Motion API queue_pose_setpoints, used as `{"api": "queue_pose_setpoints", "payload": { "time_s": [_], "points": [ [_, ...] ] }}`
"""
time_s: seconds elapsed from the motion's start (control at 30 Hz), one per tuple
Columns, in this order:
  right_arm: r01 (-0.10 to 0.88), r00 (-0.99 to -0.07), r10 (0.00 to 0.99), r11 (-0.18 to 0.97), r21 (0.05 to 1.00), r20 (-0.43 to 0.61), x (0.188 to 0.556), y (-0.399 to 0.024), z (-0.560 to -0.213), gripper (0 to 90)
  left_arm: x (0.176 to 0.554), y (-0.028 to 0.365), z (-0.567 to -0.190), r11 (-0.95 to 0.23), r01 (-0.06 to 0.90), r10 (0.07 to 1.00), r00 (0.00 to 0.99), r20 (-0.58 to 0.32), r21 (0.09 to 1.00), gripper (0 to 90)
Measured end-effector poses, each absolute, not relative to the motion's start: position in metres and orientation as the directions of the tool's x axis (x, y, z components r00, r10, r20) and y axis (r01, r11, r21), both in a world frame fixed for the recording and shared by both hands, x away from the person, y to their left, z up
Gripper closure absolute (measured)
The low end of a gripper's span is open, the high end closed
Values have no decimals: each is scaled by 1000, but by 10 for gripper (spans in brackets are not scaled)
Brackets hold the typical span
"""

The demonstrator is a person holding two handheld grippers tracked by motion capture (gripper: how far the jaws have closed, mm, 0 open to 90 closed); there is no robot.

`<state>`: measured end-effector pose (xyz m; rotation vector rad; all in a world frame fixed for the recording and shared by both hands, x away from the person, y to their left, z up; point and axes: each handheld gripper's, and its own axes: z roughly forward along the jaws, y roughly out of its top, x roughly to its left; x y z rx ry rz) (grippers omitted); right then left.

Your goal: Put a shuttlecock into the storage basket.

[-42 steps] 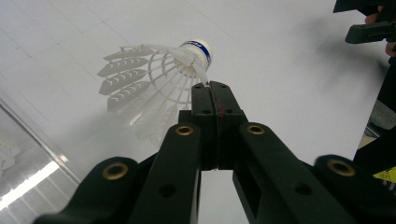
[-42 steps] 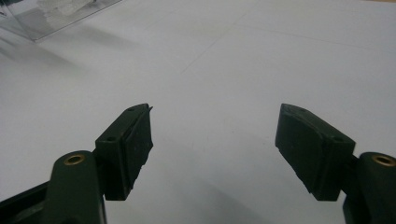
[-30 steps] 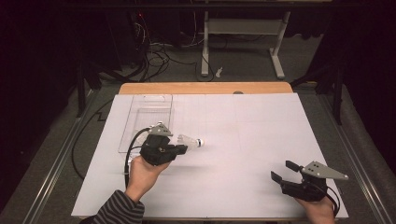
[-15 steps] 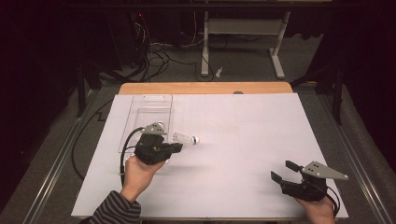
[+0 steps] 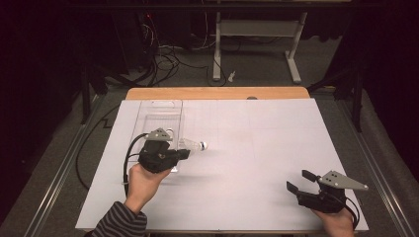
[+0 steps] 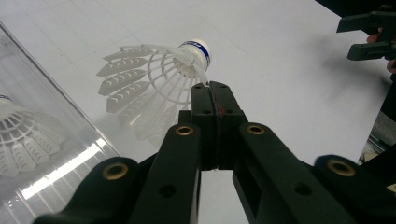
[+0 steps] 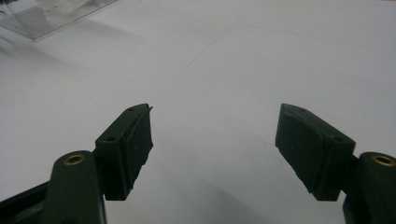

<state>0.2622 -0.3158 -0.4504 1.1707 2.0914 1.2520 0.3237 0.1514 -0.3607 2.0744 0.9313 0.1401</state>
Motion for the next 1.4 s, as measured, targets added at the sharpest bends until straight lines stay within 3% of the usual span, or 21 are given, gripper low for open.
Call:
{"api": "queue_pose_setpoints", "payload": {
  "time_s": [1.4],
  "points": [
    [442,-548,835,235,866,53,262,-316,-450,280,346,190,-351,-248,605,763,603,-232,756,897]
  ]
}}
